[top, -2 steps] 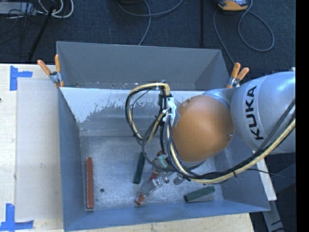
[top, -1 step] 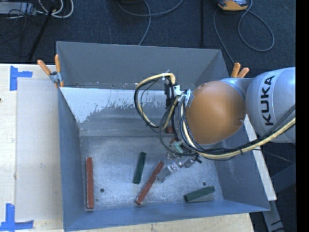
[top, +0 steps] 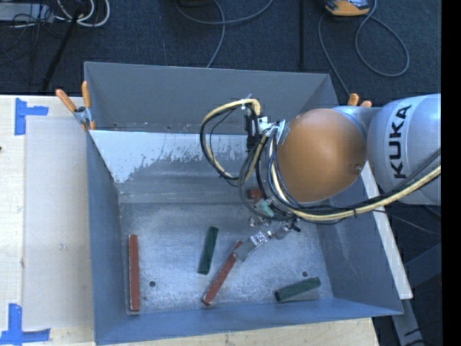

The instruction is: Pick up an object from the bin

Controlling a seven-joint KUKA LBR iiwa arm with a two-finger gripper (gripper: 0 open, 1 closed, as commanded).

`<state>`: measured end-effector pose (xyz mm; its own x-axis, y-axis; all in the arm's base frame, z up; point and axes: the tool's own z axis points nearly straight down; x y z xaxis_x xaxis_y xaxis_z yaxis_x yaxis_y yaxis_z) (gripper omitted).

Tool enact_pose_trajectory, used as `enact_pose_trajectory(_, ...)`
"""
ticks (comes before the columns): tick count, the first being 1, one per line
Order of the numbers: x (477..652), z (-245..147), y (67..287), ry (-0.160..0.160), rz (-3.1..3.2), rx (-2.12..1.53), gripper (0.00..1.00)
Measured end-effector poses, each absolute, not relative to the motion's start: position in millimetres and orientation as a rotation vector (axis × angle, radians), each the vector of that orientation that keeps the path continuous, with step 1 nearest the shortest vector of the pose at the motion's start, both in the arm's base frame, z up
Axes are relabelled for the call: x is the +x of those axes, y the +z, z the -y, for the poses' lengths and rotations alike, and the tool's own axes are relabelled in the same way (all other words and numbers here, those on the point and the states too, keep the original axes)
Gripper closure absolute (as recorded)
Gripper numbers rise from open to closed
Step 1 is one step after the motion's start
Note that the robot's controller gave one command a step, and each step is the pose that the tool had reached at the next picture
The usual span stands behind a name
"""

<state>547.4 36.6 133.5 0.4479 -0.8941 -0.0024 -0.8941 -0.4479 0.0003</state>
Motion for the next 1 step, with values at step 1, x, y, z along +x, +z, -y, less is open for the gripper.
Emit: enact_pose_trajectory(1, 532.4, -35.0, 201.7, 0.002, -1.144, -2.924, 0.0)
